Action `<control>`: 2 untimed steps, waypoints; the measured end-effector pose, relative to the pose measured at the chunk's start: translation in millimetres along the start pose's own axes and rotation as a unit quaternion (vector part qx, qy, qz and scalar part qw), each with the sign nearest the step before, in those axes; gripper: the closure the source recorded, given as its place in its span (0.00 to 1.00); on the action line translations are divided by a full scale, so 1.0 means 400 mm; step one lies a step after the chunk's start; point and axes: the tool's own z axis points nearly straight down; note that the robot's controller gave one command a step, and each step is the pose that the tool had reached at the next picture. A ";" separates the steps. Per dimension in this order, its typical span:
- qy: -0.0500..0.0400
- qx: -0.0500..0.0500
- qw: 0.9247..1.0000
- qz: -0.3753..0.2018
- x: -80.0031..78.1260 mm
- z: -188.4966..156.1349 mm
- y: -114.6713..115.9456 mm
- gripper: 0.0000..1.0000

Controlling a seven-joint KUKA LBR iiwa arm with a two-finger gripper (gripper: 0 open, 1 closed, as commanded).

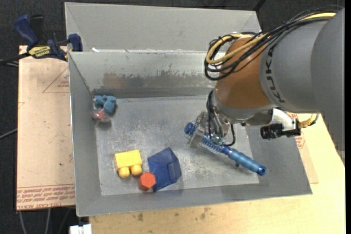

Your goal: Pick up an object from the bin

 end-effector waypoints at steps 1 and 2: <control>0.000 0.000 1.000 -0.001 -0.001 -0.046 0.002 1.00; -0.001 -0.001 1.000 -0.003 -0.003 -0.150 0.005 1.00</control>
Offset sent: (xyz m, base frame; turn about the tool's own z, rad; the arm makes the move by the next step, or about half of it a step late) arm 0.0003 0.0001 0.0183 0.0000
